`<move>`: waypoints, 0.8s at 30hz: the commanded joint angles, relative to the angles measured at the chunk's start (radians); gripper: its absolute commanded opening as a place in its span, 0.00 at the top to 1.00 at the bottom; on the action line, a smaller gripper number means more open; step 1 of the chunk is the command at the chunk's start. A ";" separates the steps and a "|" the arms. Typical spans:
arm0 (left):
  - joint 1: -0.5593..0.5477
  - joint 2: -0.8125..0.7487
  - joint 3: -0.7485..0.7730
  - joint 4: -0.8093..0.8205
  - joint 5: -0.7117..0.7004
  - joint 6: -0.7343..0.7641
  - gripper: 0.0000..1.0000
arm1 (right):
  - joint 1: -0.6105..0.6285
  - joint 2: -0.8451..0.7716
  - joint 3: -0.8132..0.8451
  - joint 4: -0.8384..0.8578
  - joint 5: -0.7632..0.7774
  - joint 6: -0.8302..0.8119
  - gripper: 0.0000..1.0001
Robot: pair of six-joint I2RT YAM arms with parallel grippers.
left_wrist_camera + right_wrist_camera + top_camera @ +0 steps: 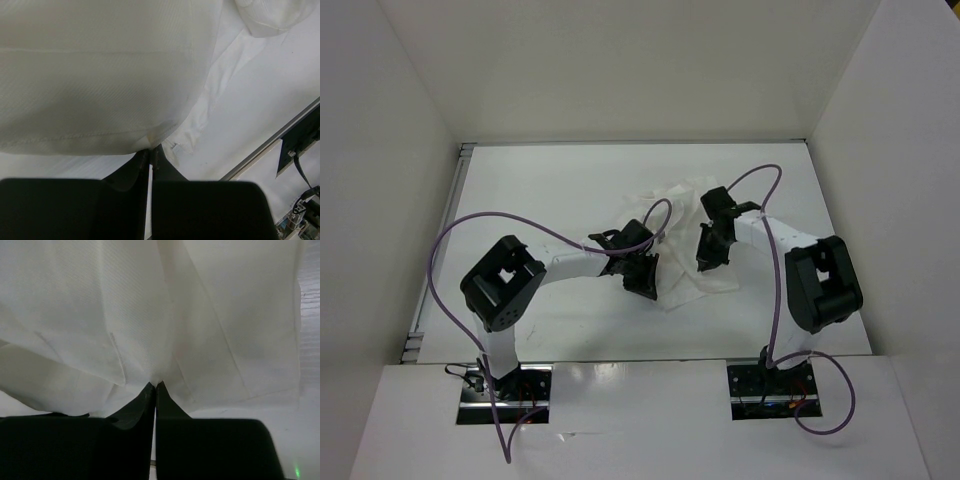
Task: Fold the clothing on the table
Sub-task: Flatten the skirt out
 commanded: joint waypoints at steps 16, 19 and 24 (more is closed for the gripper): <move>0.121 -0.262 -0.022 -0.297 -0.282 0.104 1.00 | -0.240 -0.212 0.112 -0.201 0.287 -0.073 1.00; 0.121 -0.285 -0.022 -0.325 -0.282 0.115 1.00 | -0.240 -0.240 0.125 -0.212 0.305 -0.059 1.00; 0.165 -0.370 0.090 -0.370 -0.202 0.175 1.00 | -0.250 -0.318 0.238 -0.223 0.198 -0.091 1.00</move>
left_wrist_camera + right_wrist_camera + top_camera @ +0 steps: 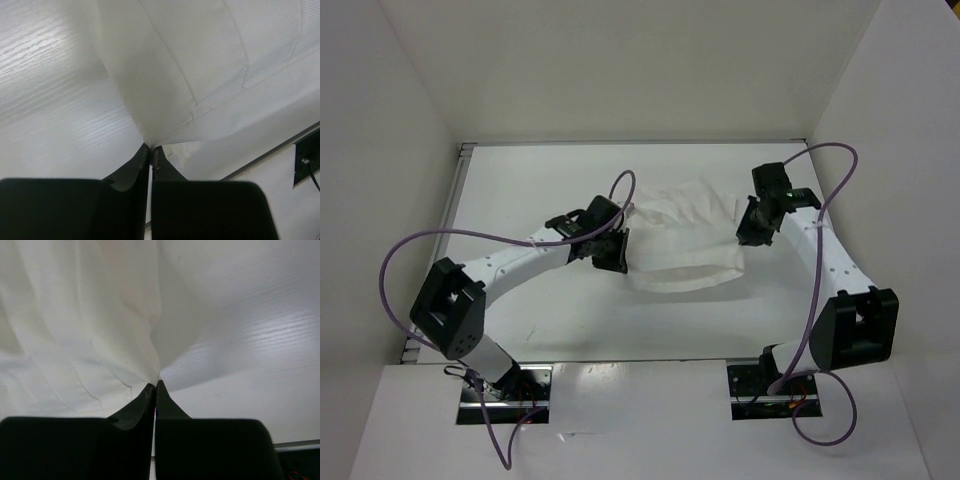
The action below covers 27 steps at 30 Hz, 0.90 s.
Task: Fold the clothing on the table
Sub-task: Flatten the skirt out
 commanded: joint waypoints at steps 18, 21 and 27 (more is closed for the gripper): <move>0.022 -0.789 0.210 -0.079 0.457 -0.049 1.00 | 0.100 -0.574 0.307 -0.124 -0.578 -0.129 1.00; 0.022 -0.764 0.249 -0.126 0.361 -0.046 1.00 | 0.163 -0.548 0.318 -0.058 -0.542 -0.052 1.00; 0.081 -0.341 0.263 -0.075 0.313 0.057 1.00 | 0.154 -0.220 0.257 0.126 -0.517 -0.005 0.97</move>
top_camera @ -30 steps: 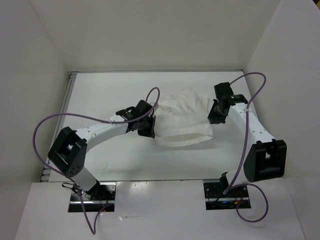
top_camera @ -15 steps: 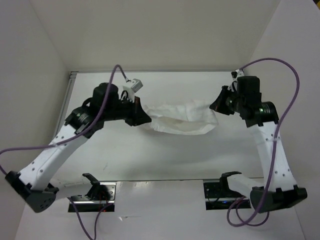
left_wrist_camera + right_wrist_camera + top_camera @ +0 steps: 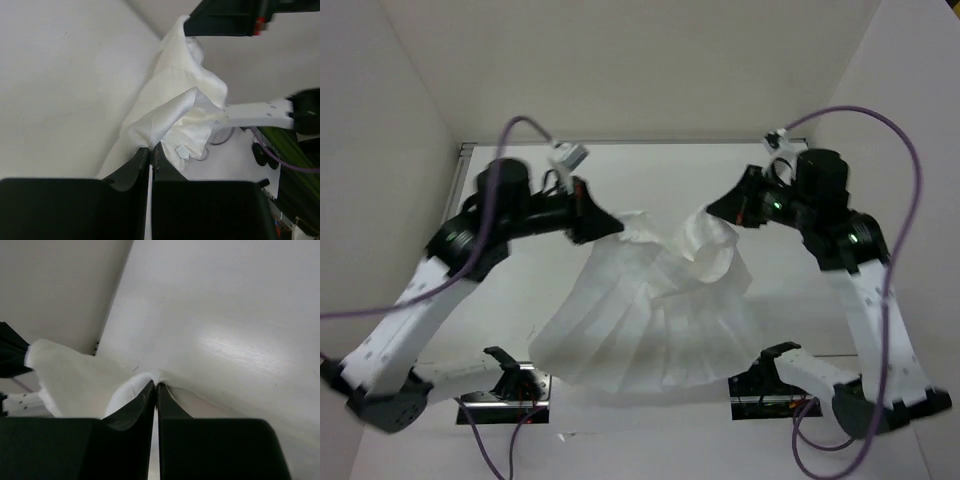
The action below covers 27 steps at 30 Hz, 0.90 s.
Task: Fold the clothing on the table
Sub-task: Flatten the skirt out
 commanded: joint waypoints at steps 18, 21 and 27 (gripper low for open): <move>0.380 0.665 -0.026 0.362 -0.109 0.116 0.14 | -0.176 0.594 0.013 0.194 0.255 -0.016 0.30; 0.316 0.731 -0.057 0.362 -0.099 0.187 0.16 | -0.139 0.583 -0.092 0.157 0.301 -0.016 0.30; 0.178 0.927 0.110 0.304 -0.309 0.426 0.19 | -0.116 0.549 -0.245 0.145 0.347 -0.004 0.31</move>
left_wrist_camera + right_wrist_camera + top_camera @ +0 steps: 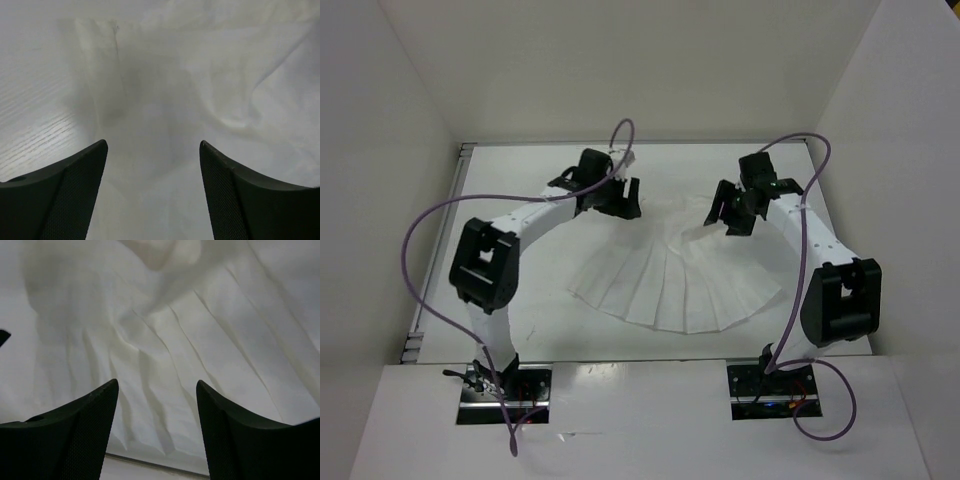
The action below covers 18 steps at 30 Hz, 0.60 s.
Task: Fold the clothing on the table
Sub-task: Flatten the skirt out
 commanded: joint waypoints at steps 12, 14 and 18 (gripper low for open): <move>-0.104 0.367 0.380 -0.102 -0.373 0.309 0.25 | 0.011 -0.027 -0.097 -0.066 0.073 -0.010 0.31; -0.104 0.397 0.413 -0.114 -0.373 0.321 0.26 | 0.011 -0.027 -0.106 -0.077 0.091 -0.010 0.31; -0.124 0.428 0.446 -0.137 -0.364 0.332 0.36 | 0.011 -0.027 -0.106 -0.077 0.091 -0.010 0.31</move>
